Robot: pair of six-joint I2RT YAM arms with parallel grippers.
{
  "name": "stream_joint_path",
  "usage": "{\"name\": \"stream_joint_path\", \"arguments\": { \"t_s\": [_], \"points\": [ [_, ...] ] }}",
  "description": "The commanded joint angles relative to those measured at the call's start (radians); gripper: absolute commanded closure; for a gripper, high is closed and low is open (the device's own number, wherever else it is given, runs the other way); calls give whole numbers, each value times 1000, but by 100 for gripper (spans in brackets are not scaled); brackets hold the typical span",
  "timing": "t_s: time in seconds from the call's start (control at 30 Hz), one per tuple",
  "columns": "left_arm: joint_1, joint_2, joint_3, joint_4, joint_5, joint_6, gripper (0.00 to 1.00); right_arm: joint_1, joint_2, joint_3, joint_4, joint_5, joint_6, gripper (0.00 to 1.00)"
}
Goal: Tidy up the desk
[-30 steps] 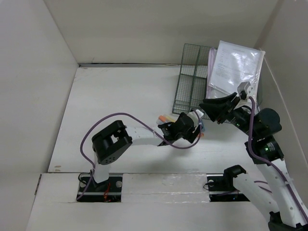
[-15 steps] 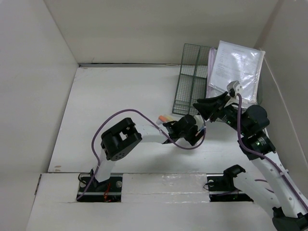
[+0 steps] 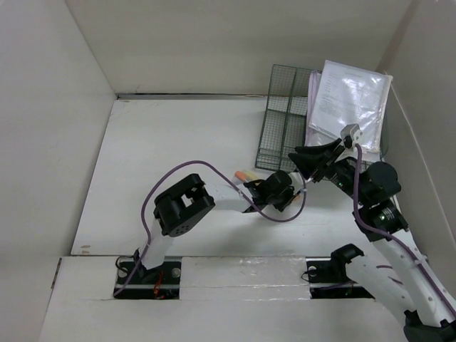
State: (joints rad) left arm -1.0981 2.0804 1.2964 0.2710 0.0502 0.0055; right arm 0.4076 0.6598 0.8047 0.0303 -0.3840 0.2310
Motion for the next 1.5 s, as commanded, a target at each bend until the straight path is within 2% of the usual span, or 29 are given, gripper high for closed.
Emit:
{"name": "stream_joint_path", "arguments": {
  "t_s": [0.0, 0.1, 0.23, 0.33, 0.4, 0.47, 0.6, 0.63, 0.73, 0.93, 1.03, 1.17, 1.2, 1.33, 1.4, 1.47],
  "points": [
    [0, -121, -74, 2, -12, -30, 93, 19, -34, -2, 54, 40, -15, 61],
    [-9, -274, -182, 54, -38, -76, 93, 19, -77, -24, 56, 117, -6, 62],
    [47, -465, -308, 167, -38, -143, 93, 19, -123, -50, 54, 215, -2, 62],
    [119, -577, -344, 239, -21, -206, 92, 28, -137, -56, 56, 226, -2, 62],
    [167, -605, -324, 235, -90, -254, 92, 28, -135, -58, 53, 235, 1, 62],
    [204, -580, -254, 202, -137, -289, 92, 28, -134, -58, 49, 249, 1, 63],
    [297, -459, -91, 137, -115, -354, 90, 28, -123, -59, 45, 255, 4, 63],
    [306, -432, -9, 107, -115, -366, 89, 28, -121, -59, 46, 252, 2, 62],
    [332, -266, 158, 41, -99, -398, 89, 28, -112, -59, 43, 249, 1, 63],
    [343, -103, 387, -39, -144, -456, 87, 28, -121, -61, 40, 251, 1, 62],
    [343, -39, 464, -65, -173, -481, 80, 37, -124, -62, 40, 254, 1, 63],
    [343, 36, 535, -85, -207, -484, 69, 37, -124, -62, 39, 251, 2, 62],
    [343, 44, 544, -88, -207, -481, 61, 37, -126, -62, 39, 250, 1, 62],
    [343, 35, 526, -75, -196, -475, 42, 37, -134, -64, 36, 255, -1, 62],
    [343, -15, 483, -65, -185, -472, 39, 37, -134, -64, 34, 257, 2, 62],
    [334, -109, 352, 31, -191, -461, 39, 37, -132, -64, 36, 258, 1, 63]
  ]
}}
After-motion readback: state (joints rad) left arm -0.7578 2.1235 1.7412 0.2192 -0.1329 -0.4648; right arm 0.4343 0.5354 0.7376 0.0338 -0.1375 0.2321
